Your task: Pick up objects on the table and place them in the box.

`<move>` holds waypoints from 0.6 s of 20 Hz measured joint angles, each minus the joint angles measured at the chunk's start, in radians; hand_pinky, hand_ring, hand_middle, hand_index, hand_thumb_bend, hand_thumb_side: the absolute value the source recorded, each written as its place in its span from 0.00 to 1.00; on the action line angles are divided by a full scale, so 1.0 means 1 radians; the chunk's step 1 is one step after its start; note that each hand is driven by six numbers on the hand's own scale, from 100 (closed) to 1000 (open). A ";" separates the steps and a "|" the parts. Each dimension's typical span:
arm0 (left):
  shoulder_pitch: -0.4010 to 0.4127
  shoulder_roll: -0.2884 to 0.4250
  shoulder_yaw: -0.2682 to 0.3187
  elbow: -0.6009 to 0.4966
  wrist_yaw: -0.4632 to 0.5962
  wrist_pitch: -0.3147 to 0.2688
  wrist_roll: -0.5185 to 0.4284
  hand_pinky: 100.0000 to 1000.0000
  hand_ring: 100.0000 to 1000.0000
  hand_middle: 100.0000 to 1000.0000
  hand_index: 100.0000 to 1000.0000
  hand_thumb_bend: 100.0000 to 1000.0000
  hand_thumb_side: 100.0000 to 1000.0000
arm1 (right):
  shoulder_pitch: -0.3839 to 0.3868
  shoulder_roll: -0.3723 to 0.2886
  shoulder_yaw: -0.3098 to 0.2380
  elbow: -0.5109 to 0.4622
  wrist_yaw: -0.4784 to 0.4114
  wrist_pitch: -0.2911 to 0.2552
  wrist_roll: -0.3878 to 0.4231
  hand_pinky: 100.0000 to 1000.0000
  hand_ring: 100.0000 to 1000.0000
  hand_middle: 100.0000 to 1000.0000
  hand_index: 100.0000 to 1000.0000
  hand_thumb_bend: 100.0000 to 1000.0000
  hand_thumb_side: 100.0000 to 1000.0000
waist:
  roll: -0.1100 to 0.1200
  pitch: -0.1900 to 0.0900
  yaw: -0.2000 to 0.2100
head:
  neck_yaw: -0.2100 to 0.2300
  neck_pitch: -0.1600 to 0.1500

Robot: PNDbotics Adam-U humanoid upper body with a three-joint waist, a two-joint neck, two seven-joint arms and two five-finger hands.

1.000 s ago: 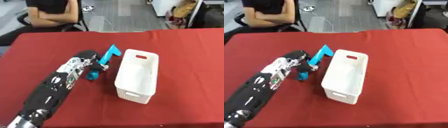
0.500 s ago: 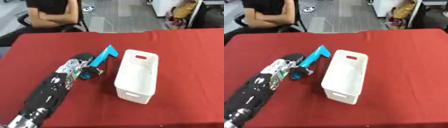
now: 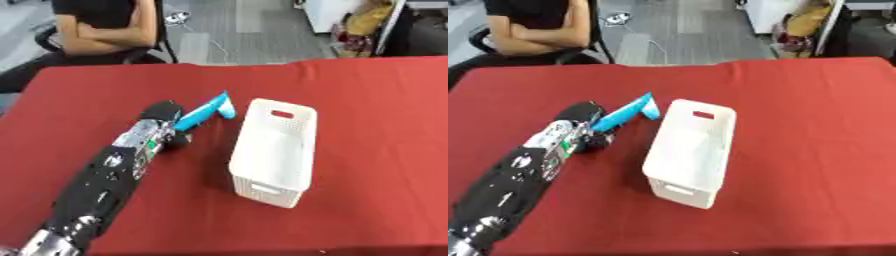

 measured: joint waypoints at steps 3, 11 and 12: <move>0.012 0.000 0.014 -0.001 0.075 0.007 0.088 0.00 0.00 0.00 0.00 0.00 0.32 | 0.000 0.000 0.000 0.000 0.000 0.000 0.000 0.77 0.88 0.87 0.94 0.00 0.98 | -0.001 0.000 0.000 | 0.000 0.000; 0.048 0.007 0.032 -0.113 0.231 0.006 0.170 0.00 0.00 0.00 0.00 0.00 0.40 | 0.000 0.000 0.000 0.000 0.000 0.000 -0.001 0.77 0.88 0.87 0.94 0.00 0.98 | -0.001 0.000 0.001 | -0.001 0.000; 0.051 0.011 0.037 -0.142 0.240 0.011 0.182 0.00 0.00 0.00 0.00 0.00 0.42 | 0.000 0.000 0.000 0.000 0.000 0.000 -0.001 0.77 0.88 0.87 0.94 0.00 0.98 | -0.001 0.000 0.001 | -0.001 0.000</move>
